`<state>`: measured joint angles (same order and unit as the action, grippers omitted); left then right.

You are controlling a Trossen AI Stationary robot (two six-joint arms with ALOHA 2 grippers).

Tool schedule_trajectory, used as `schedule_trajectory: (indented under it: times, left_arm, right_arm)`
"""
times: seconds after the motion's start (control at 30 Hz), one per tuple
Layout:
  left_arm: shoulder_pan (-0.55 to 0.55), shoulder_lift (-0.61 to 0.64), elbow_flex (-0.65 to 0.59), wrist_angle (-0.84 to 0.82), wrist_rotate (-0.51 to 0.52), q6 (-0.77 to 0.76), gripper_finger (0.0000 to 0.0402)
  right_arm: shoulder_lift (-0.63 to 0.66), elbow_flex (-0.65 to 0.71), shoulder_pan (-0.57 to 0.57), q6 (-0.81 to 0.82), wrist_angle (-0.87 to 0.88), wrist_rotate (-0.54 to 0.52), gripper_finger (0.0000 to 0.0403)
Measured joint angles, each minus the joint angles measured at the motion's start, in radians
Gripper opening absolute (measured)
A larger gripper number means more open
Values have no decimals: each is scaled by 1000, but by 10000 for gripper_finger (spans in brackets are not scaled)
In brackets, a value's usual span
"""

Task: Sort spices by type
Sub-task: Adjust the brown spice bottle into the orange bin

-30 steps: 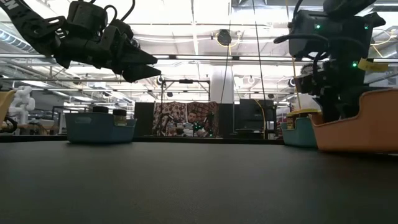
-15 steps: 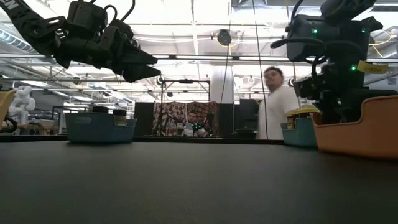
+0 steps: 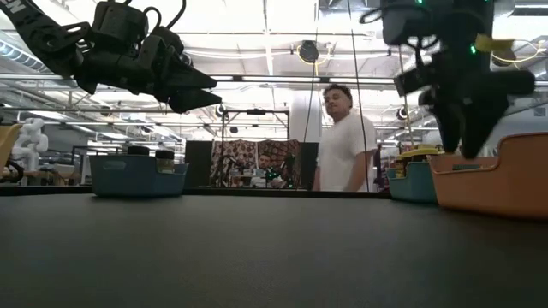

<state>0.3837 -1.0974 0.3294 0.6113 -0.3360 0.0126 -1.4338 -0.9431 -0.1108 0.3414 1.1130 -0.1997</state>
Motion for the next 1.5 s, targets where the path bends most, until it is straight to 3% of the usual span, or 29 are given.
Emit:
schedule_trajectory:
  times: [0.33, 0.47, 0.7, 1.2, 1.5]
  left_arm:
    - [0, 0, 0, 0, 0, -1, 341]
    - [0, 0, 0, 0, 0, -3, 341]
    - [0, 0, 0, 0, 0, -4, 341]
    - [0, 0, 0, 0, 0, 0, 341]
    - [0, 0, 0, 0, -1, 1, 341]
  right_arm:
    - [1, -207, 0, 96, 44, 108, 237]
    - [1, -228, -1, 105, -2, 128, 216]
    - [-6, -217, -8, 103, 121, 109, 205]
    - [-7, 15, 1, 35, -21, 146, 296]
    - [-7, 65, 1, -41, -69, 66, 349]
